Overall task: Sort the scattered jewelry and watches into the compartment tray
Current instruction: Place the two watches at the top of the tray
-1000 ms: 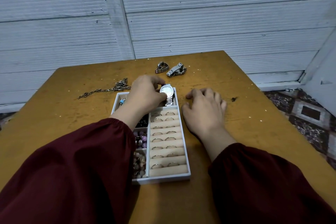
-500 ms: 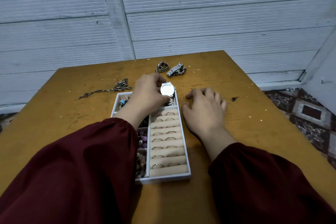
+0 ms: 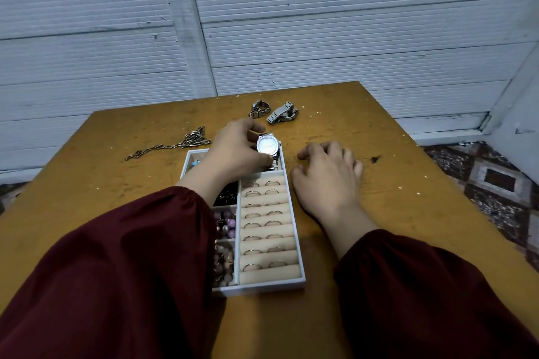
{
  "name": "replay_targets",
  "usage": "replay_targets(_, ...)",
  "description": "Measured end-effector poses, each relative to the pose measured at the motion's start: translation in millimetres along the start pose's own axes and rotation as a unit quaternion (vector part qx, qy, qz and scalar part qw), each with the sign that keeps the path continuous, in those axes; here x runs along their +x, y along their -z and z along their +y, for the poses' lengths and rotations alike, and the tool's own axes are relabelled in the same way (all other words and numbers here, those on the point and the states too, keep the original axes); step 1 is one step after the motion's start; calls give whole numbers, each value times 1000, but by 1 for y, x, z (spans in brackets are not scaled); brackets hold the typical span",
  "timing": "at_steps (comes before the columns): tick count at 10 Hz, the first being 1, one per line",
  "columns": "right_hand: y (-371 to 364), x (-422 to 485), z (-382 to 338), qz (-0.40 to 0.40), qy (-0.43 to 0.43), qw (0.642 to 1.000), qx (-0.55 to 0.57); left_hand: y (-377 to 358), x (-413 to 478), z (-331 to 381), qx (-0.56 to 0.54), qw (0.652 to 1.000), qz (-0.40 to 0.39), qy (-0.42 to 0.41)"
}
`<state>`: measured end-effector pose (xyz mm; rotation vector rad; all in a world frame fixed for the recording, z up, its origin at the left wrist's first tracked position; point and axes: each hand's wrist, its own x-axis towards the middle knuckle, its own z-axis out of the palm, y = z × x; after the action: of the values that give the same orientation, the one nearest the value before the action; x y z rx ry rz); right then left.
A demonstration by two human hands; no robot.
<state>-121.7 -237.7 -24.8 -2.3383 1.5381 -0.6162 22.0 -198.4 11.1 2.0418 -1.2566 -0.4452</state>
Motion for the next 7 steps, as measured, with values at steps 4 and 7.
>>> replay_targets(4,-1,1,0,3,0,1000,-5,-1,0,0,37,999,20,-21)
replay_targets(7,0,1,1,0,-3,1000,-1,4,-4,6,82,995,55,-28)
